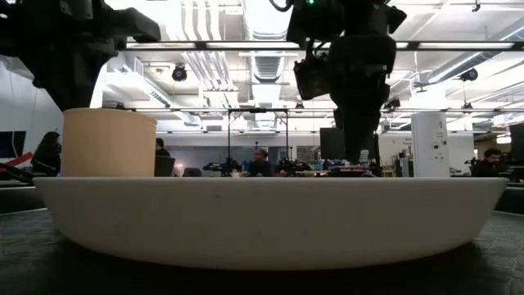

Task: Set up tray
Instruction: Adjust the white plate on the black tray, then put the black bowl on the white plate

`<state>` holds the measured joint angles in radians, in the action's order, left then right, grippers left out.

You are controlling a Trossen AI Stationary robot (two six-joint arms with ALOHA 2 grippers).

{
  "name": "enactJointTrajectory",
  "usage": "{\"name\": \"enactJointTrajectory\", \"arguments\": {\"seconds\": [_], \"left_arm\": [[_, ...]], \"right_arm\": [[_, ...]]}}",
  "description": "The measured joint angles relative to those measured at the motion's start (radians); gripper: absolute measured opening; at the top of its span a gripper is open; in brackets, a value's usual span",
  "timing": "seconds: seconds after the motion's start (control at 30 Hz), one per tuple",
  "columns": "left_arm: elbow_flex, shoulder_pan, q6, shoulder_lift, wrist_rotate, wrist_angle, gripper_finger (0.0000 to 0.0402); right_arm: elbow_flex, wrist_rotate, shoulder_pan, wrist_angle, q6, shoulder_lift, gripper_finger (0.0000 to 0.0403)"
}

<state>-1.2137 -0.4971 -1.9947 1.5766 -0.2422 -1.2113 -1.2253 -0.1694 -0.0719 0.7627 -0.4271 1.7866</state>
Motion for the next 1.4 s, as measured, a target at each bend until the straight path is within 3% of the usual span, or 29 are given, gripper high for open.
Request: {"name": "enactJointTrajectory", "arguments": {"seconds": [0.33,0.57,0.67,0.77,0.93,1.0,1.2,1.4], "left_arm": [[-0.085,-0.04,0.004,0.0,-0.139,-0.078,0.0032],[-0.187,-0.044,0.03,-0.001,-0.187,-0.252,0.0032],[-0.221,-0.044,0.03,-0.001,-0.217,-0.311,0.0032],[-0.24,-0.044,0.03,-0.002,-0.232,-0.35,0.0032],[-0.238,-0.045,0.048,-0.007,-0.233,-0.361,0.0032],[-0.237,-0.046,0.057,-0.007,-0.234,-0.36,0.0032],[-0.215,-0.045,0.069,-0.027,-0.239,-0.36,0.0032],[-0.165,-0.013,0.08,-0.109,-0.314,-0.359,0.0032]], "right_arm": [[0.063,0.083,-0.009,-0.152,-0.094,0.051,0.0053],[0.078,0.03,-0.021,-0.221,-0.098,0.066,0.0052],[0.081,-0.043,-0.027,-0.249,-0.098,0.1,0.0052],[0.068,-0.119,-0.044,-0.301,-0.093,0.128,0.0052],[0.028,-0.131,-0.06,-0.348,-0.063,0.141,0.0052],[0.021,-0.112,-0.057,-0.345,-0.053,0.14,0.0052],[0.019,0.092,-0.024,-0.257,-0.062,0.086,0.0052],[0.019,0.11,0.028,-0.215,-0.036,-0.011,0.0059]]}}
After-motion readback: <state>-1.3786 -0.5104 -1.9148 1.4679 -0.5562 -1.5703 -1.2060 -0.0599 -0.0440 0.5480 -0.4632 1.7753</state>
